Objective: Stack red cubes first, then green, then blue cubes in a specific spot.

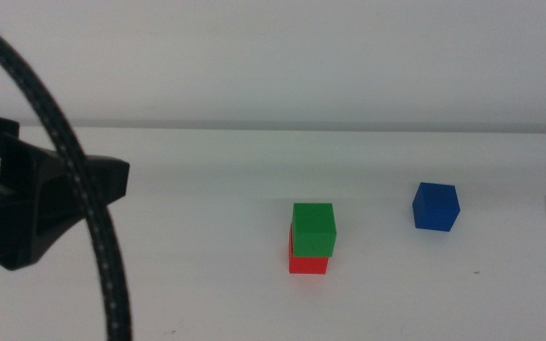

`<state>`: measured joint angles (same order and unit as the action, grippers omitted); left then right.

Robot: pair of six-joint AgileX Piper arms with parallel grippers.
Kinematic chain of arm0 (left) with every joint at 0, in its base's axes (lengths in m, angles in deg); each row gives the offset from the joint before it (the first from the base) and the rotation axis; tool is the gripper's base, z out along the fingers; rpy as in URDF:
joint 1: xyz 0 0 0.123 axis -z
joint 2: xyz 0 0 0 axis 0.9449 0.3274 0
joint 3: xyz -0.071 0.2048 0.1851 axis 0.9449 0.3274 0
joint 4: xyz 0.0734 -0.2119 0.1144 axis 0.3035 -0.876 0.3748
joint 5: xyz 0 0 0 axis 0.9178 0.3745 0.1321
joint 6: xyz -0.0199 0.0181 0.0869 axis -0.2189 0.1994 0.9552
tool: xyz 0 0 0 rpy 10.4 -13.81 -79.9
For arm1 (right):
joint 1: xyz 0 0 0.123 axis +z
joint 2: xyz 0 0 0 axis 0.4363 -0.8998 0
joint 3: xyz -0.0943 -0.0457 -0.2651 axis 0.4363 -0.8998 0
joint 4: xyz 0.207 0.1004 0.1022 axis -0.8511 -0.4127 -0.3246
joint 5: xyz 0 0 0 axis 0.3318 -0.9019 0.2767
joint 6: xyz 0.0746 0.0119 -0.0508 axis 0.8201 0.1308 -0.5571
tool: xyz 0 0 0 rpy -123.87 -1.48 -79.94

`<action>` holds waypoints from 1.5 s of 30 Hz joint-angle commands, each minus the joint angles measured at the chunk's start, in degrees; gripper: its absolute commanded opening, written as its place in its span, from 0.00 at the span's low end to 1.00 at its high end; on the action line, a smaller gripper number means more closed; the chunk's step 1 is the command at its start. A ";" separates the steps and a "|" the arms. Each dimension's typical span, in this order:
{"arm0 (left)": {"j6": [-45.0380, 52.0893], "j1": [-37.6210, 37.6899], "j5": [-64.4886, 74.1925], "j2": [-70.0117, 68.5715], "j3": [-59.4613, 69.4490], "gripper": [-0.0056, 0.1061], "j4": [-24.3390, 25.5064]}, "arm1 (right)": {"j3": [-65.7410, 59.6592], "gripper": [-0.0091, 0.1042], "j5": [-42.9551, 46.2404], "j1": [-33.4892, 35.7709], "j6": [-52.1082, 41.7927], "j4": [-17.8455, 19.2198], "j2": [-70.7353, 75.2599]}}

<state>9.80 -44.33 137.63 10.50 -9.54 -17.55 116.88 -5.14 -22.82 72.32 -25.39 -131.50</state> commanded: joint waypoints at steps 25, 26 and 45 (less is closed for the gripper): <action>0.00 -0.27 -0.99 -0.08 0.17 0.89 0.23 | 21.86 0.78 7.73 4.42 22.03 10.59 -47.80; 0.00 -0.27 -0.99 -0.08 0.17 0.89 0.23 | 21.86 0.78 8.14 4.73 22.03 10.59 -48.46; 0.00 -0.27 -0.99 -0.08 0.17 0.89 0.34 | 22.15 0.78 14.92 7.67 23.98 14.34 -56.97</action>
<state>9.80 -44.33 137.63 10.50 -9.54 -17.22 138.72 8.54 -15.58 96.13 -12.16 -187.93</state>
